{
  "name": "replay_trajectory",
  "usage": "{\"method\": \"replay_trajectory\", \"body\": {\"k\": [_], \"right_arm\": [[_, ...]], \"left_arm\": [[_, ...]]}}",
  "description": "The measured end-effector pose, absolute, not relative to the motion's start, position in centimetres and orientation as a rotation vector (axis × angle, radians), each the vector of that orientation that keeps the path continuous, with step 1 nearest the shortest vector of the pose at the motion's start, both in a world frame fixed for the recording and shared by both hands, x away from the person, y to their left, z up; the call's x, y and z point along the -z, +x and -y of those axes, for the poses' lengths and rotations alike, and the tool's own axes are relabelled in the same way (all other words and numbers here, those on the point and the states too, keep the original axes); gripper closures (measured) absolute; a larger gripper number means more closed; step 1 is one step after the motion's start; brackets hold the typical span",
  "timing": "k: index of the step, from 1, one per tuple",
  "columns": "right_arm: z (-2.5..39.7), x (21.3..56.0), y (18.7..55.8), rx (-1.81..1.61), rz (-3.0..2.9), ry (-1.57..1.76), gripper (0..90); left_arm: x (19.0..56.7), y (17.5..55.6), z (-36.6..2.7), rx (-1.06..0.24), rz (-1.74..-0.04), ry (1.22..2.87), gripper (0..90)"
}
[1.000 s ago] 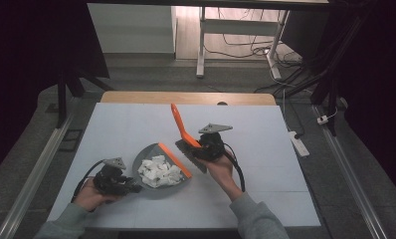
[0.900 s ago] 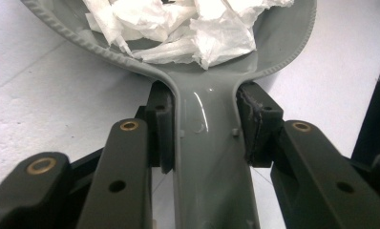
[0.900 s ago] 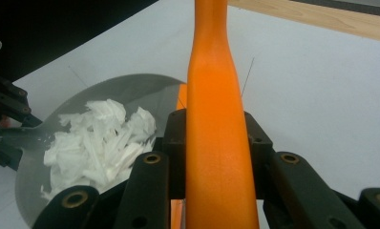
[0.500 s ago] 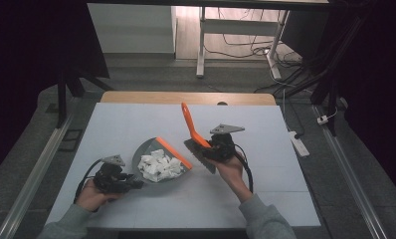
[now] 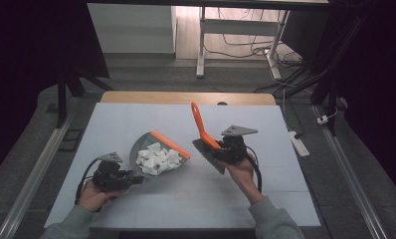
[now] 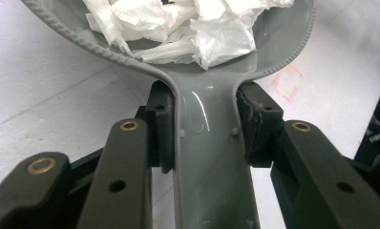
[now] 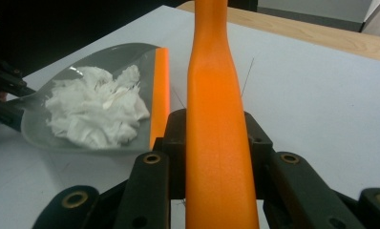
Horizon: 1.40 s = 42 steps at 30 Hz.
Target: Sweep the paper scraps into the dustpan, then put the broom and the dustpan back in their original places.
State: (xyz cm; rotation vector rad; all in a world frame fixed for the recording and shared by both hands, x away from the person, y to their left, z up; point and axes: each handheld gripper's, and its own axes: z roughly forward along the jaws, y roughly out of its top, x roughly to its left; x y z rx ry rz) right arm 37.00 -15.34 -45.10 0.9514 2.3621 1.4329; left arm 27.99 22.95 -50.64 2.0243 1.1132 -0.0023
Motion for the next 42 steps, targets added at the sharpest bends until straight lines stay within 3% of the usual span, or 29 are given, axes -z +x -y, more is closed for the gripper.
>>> {"method": "replay_trajectory", "body": {"k": [42], "right_arm": [[23.5, 45.8, 34.8, -1.458, -2.343, 1.006, 70.1]], "left_arm": [[50.9, 25.9, -22.4, -0.144, -1.394, 1.793, 61.1]]}}
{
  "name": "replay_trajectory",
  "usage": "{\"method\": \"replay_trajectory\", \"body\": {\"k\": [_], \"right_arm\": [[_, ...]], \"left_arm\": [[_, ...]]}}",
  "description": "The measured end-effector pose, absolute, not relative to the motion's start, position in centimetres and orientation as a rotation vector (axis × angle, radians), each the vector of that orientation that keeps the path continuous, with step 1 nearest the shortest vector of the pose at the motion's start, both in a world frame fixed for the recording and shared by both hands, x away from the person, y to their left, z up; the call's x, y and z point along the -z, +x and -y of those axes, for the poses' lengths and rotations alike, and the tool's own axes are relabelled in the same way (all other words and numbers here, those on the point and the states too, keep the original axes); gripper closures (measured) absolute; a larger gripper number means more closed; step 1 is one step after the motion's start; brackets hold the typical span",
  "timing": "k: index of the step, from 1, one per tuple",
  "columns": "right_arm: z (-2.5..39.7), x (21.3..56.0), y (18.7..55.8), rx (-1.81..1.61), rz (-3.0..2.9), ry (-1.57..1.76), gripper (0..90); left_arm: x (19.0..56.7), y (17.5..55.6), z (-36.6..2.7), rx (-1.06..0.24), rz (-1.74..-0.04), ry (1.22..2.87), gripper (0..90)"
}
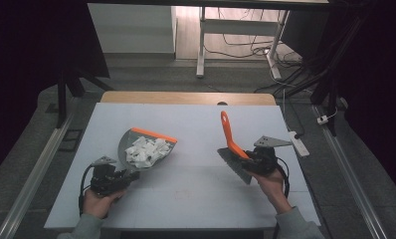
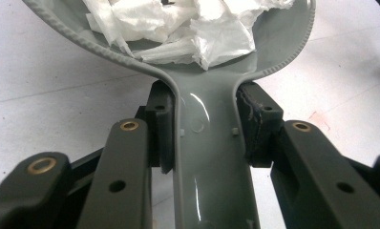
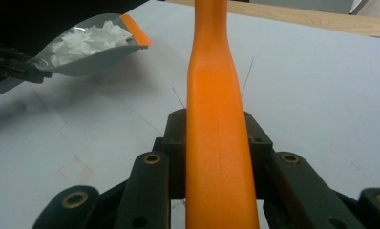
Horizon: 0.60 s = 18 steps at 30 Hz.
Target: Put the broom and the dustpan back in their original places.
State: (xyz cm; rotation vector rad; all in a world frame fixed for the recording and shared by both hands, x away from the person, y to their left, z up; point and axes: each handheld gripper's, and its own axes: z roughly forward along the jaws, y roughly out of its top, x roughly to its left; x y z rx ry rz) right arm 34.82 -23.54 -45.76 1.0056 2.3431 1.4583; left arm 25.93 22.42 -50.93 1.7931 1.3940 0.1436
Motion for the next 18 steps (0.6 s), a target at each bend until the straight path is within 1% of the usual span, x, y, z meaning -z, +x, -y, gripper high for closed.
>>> {"method": "replay_trajectory", "body": {"k": [18], "right_arm": [[23.9, 46.9, 33.9, -1.471, -2.348, 1.094, 70.1]], "left_arm": [[51.6, 25.3, -22.3, -0.21, -1.507, 1.725, 61.1]]}}
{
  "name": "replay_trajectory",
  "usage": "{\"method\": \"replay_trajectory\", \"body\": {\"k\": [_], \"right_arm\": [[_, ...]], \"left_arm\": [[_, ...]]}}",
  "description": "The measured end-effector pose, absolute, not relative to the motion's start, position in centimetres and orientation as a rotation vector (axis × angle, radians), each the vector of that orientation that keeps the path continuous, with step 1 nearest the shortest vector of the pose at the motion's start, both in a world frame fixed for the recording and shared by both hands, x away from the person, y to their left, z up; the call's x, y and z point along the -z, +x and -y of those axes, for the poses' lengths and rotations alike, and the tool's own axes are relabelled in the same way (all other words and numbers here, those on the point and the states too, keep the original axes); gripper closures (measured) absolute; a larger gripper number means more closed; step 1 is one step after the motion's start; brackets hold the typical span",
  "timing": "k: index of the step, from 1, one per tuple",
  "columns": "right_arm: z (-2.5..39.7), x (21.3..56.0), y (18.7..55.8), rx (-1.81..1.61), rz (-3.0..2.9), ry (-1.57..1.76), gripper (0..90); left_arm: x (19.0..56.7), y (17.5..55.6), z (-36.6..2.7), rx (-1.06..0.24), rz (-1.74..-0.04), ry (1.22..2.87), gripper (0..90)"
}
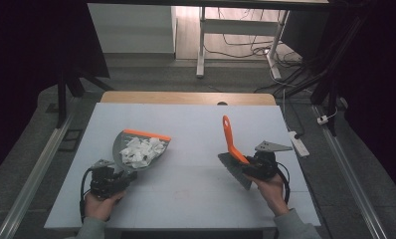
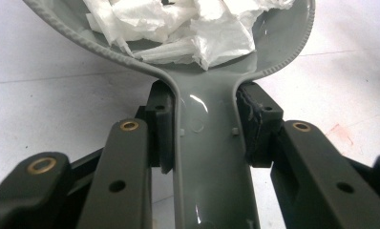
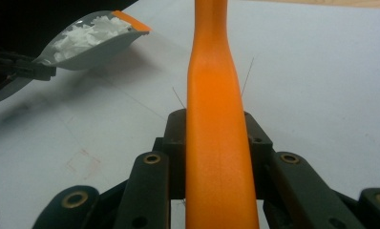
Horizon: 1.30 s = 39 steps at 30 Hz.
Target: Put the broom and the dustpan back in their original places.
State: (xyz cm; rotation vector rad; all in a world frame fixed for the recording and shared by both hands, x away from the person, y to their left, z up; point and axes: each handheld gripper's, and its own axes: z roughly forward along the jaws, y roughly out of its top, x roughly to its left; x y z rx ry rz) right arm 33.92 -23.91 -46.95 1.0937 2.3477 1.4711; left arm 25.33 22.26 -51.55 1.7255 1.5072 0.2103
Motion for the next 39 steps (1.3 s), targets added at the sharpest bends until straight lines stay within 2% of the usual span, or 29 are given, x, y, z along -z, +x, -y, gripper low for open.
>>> {"method": "replay_trajectory", "body": {"k": [27, 39], "right_arm": [[24.0, 48.9, 33.3, -1.422, -2.407, 1.237, 70.1], [24.1, 49.8, 33.7, -1.371, -2.432, 1.279, 70.1]], "left_arm": [[53.0, 26.1, -22.2, -0.25, -1.642, 1.636, 61.0], [53.7, 26.8, -21.6, -0.264, -1.696, 1.651, 61.0]]}}
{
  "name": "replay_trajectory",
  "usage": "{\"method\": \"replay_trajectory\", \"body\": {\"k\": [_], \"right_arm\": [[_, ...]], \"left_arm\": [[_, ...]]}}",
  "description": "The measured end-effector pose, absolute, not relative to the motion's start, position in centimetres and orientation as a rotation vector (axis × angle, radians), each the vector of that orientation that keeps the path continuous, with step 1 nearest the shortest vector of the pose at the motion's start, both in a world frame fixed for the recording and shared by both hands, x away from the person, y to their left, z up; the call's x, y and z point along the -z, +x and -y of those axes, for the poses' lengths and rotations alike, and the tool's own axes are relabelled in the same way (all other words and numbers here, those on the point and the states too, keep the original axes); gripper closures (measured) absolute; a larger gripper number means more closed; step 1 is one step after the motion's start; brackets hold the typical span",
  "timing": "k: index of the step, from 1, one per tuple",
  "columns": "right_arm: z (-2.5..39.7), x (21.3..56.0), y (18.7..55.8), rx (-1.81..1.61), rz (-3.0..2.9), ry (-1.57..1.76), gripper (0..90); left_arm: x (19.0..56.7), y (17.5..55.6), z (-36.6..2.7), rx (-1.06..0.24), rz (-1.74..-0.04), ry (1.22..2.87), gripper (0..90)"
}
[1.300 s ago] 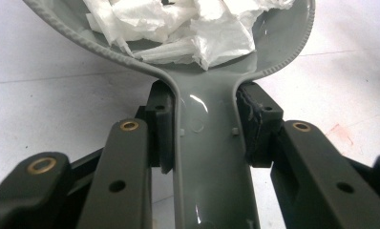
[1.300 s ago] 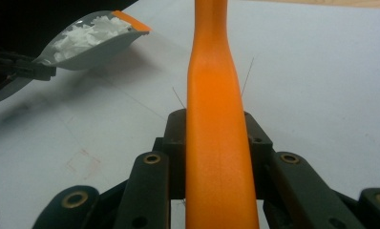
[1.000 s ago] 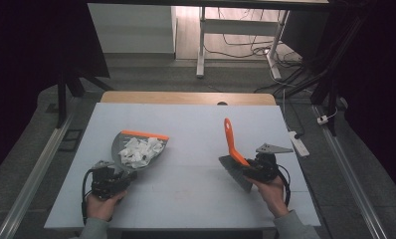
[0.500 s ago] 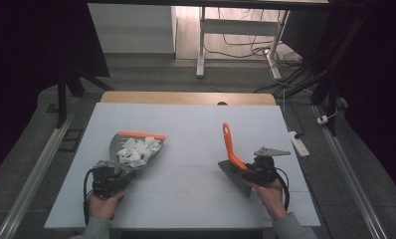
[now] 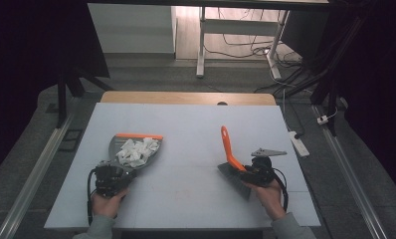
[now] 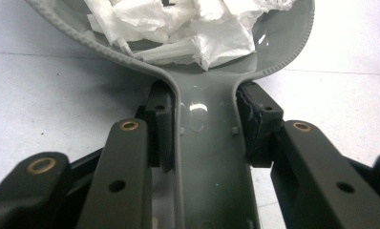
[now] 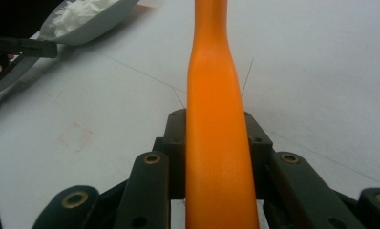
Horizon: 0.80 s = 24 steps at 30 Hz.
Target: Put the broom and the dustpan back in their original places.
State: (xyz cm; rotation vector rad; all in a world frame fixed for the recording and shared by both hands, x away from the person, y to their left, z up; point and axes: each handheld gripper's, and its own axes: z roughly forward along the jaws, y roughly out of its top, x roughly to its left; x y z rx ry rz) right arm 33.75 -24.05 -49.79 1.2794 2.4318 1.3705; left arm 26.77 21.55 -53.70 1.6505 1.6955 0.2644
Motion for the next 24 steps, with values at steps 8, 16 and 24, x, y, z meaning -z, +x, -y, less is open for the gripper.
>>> {"method": "replay_trajectory", "body": {"k": [8, 16, 24], "right_arm": [[24.7, 50.4, 34.4, -1.339, -2.422, 1.335, 70.1], [25.0, 50.6, 34.9, -1.276, -2.412, 1.331, 68.9], [25.4, 50.8, 35.4, -1.199, -2.409, 1.303, 61.4]], "left_arm": [[54.1, 27.1, -21.7, -0.26, -1.72, 1.658, 60.9], [54.1, 27.1, -21.7, -0.262, -1.708, 1.663, 59.7], [54.1, 27.1, -21.5, -0.259, -1.7, 1.677, 53.5]]}}
